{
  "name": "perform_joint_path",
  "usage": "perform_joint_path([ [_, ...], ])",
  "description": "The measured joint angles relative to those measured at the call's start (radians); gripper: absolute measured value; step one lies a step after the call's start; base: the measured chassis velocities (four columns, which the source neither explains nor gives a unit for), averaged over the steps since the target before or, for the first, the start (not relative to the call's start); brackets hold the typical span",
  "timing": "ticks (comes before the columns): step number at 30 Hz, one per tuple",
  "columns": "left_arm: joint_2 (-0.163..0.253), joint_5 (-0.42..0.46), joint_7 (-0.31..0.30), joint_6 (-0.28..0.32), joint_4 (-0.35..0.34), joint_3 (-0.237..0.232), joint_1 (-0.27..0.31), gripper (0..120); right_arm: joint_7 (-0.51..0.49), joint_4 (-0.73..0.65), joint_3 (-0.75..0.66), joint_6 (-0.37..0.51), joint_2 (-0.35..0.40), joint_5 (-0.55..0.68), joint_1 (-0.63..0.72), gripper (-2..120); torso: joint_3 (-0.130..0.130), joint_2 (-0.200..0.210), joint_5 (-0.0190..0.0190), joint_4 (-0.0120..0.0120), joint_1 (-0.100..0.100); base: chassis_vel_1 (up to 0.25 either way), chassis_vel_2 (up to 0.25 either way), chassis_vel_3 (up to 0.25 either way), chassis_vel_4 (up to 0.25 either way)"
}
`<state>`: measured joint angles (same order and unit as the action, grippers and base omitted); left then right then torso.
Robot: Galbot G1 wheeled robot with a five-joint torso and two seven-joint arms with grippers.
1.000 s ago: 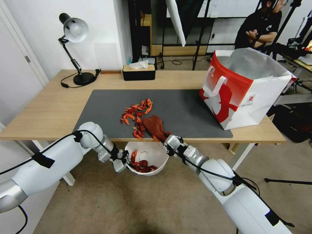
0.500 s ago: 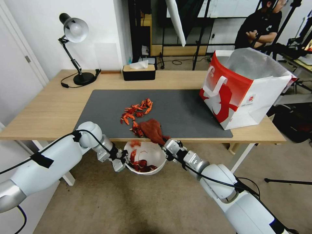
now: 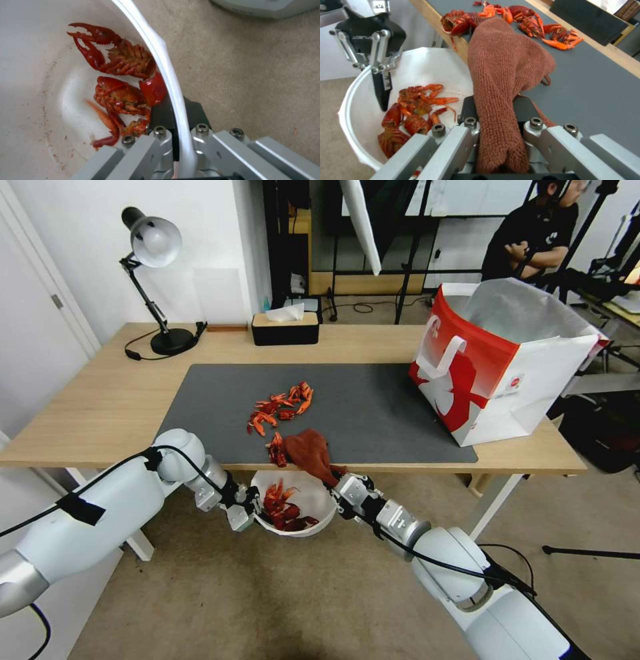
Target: Sweep shrimp from table into container with towel, then put container into takeout bag.
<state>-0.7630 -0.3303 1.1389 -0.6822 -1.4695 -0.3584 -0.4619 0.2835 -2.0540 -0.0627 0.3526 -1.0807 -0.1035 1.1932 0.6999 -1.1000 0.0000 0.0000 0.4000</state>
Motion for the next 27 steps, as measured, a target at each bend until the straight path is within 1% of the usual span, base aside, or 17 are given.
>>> perform_joint_path([
  [27, 0.003, 0.002, -0.001, -0.002, -0.005, 0.002, -0.002, 0, 0.02, -0.067, -0.026, -0.018, 0.029, -0.022, 0.098, 8, 0.0, 0.0, 0.0001, -0.0001, 0.0, 0.0, 0.0, 0.0, 0.0],
])
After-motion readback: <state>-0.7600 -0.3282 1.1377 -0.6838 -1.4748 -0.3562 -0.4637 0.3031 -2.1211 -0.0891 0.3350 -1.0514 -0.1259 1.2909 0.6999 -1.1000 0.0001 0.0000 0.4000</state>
